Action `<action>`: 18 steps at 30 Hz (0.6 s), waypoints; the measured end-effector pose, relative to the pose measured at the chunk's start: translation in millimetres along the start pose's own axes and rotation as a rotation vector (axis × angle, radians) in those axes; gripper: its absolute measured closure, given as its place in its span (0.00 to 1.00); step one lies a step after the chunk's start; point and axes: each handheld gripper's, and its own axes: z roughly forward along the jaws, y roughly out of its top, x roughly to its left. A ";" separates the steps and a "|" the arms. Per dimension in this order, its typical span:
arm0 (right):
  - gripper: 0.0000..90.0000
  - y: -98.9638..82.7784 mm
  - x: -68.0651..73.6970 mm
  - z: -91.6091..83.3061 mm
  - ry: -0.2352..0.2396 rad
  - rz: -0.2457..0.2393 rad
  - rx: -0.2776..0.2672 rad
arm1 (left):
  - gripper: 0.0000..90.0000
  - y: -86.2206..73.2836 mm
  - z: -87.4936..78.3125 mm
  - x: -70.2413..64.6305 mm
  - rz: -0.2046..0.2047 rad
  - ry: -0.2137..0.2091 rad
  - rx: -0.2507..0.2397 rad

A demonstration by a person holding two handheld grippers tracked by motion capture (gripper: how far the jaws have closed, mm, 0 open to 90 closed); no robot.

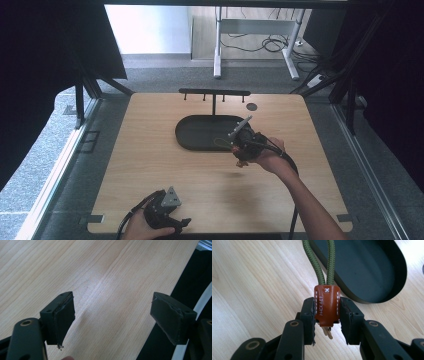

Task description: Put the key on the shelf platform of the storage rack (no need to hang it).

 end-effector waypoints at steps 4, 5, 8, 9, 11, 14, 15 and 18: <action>0.74 0.3 -3.6 -1.5 -0.007 0.008 -0.001 | 0.23 0.1 -0.7 0.0 -0.003 0.002 -0.002; 0.74 0.3 -3.6 -1.5 -0.007 0.008 -0.001 | 0.23 0.1 -0.8 0.0 -0.004 0.003 -0.003; 0.74 0.0 -6.4 -2.5 -0.011 0.018 0.000 | 0.23 0.0 -0.9 0.6 -0.002 0.003 0.000; 0.74 -0.3 -9.0 -3.1 -0.016 0.024 -0.004 | 0.23 0.0 -0.7 0.6 -0.002 0.003 0.001; 0.74 -0.4 -10.4 -3.3 -0.017 0.026 -0.004 | 0.23 0.0 -0.4 0.6 -0.002 0.003 0.002; 0.74 0.4 -13.9 -1.9 -0.023 0.035 -0.002 | 0.23 0.1 0.1 0.9 0.000 0.003 0.003; 0.74 1.0 -16.0 -0.7 -0.025 0.042 0.002 | 0.23 -0.2 0.1 0.8 -0.003 0.003 0.003; 0.74 1.4 -18.2 0.7 -0.026 0.046 0.001 | 0.23 -0.5 -0.3 1.4 -0.005 0.006 0.004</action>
